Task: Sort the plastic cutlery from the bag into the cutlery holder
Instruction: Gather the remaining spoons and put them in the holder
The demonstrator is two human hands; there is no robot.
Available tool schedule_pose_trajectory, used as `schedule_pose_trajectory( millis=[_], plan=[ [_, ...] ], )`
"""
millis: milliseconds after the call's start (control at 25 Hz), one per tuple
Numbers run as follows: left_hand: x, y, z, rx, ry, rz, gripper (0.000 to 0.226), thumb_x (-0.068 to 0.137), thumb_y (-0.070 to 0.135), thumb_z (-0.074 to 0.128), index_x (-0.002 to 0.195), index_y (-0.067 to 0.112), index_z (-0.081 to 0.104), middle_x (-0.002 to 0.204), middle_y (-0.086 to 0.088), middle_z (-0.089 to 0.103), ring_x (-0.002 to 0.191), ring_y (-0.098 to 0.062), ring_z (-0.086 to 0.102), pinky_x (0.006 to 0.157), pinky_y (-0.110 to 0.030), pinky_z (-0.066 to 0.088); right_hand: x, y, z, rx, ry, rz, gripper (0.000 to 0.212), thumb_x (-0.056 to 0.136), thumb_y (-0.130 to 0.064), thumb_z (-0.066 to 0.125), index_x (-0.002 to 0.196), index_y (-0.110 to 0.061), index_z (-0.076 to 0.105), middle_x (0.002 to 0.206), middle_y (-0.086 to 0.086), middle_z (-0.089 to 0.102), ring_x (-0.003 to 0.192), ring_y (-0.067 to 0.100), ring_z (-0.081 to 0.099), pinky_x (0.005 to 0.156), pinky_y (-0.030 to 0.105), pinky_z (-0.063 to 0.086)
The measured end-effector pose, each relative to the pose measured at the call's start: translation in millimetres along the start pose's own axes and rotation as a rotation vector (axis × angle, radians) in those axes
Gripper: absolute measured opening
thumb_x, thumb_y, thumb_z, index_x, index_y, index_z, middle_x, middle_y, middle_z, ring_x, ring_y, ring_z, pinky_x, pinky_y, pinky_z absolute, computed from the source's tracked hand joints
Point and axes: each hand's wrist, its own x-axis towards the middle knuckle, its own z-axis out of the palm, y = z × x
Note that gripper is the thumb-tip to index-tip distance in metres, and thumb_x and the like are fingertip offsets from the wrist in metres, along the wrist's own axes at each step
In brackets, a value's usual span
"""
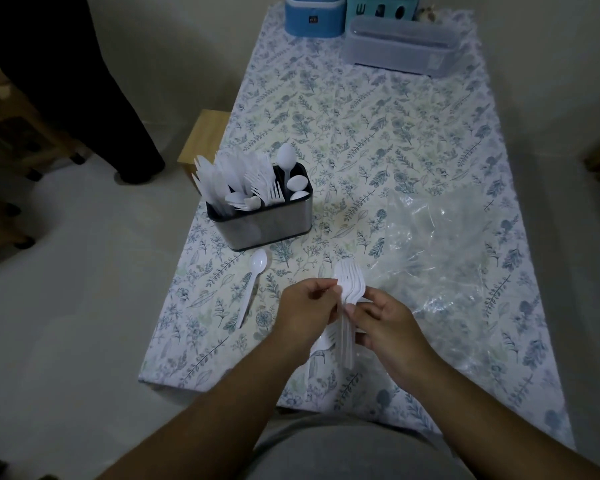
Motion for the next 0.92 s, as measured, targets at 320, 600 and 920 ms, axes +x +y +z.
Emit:
schedule_pose_trajectory(
  millis=[320, 600, 920],
  plan=[
    [-5, -6, 4, 0.285, 0.09, 0.152, 0.007, 0.088, 0.025, 0.072, 0.086, 0.018, 0.072, 0.078, -0.002, 0.074, 0.073, -0.016, 0.071, 0.074, -0.039, 0.062, -5, -1, -1, -0.031, -0.011, -0.043, 0.038, 0.09, -0.001, 0.072, 0.124, -0.018, 0.069, 0.097, 0.01, 0.081, 0.091, 0.026, 0.078, 0.083, 0.039, 0.061],
    [-8, 2, -16, 0.75, -0.015, 0.306, 0.004, 0.089, 0.023, 0.072, 0.088, 0.02, 0.07, 0.07, 0.012, 0.065, 0.065, -0.001, 0.061, 0.05, -0.007, 0.043, -9, 4, -12, -0.105, 0.072, -0.005, 0.043, 0.088, -0.001, 0.074, 0.126, -0.019, 0.068, 0.094, 0.003, 0.081, 0.089, 0.019, 0.078, 0.08, 0.036, 0.062],
    [-22, -61, -48, 1.19, -0.083, 0.378, 0.025, 0.084, 0.028, 0.073, 0.103, 0.018, 0.06, 0.1, 0.001, 0.06, 0.091, -0.016, 0.056, 0.073, -0.028, 0.048, -10, 8, -33, -0.115, 0.175, 0.02, 0.052, 0.088, -0.006, 0.076, 0.136, -0.02, 0.061, 0.094, 0.003, 0.081, 0.088, 0.018, 0.078, 0.077, 0.035, 0.061]
  ],
)
